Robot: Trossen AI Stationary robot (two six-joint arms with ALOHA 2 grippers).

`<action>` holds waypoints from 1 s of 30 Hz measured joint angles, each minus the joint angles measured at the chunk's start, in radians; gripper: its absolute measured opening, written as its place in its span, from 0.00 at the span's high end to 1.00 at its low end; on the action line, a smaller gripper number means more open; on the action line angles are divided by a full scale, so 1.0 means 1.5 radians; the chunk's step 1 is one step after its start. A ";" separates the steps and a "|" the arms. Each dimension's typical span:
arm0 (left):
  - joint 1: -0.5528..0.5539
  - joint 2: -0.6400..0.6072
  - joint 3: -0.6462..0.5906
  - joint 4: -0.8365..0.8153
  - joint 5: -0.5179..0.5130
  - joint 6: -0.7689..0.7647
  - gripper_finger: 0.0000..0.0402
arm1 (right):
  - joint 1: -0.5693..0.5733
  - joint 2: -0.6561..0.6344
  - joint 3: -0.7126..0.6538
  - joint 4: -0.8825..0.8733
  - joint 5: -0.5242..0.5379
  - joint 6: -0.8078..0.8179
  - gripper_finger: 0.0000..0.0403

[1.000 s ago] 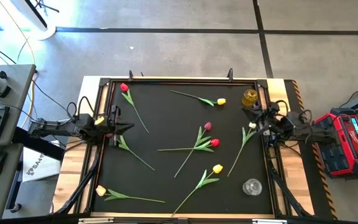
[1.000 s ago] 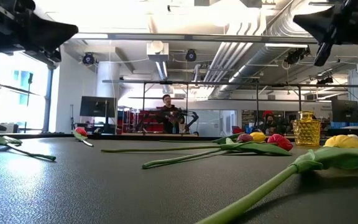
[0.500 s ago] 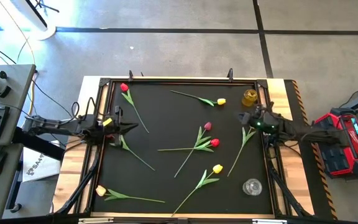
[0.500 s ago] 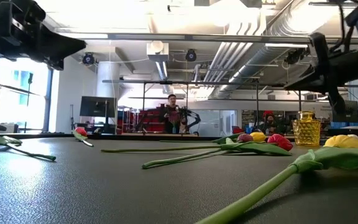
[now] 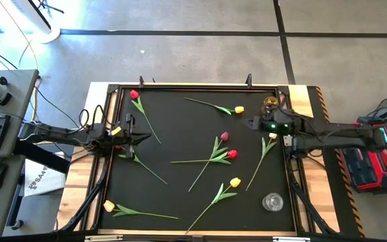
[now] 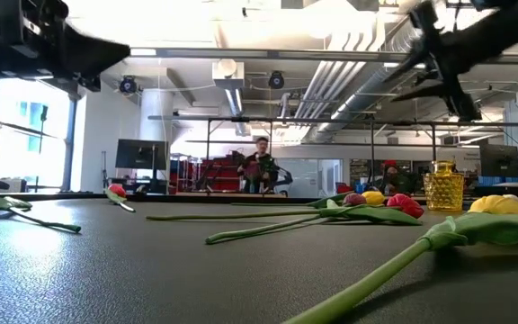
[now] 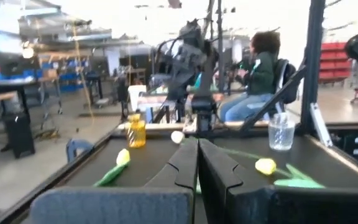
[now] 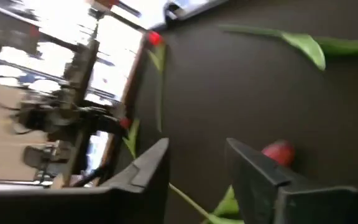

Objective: Sort flowers into vase by color
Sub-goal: Put the right white flower into the yellow flower vase

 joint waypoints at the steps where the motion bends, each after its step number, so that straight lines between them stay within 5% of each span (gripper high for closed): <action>1: 0.000 0.006 0.000 0.023 0.001 0.000 1.00 | 0.000 0.028 0.024 -0.032 -0.003 0.017 0.60; 11: 0.000 0.036 0.001 0.080 0.014 0.005 1.00 | 0.040 0.258 0.181 -0.420 -0.122 0.153 0.58; 22: 0.000 0.071 0.001 0.074 0.019 -0.023 1.00 | 0.144 0.346 0.181 -0.544 -0.223 0.288 0.61; 30: 0.000 0.084 0.001 0.073 0.012 -0.023 1.00 | 0.174 0.349 0.181 -0.562 -0.162 0.395 0.61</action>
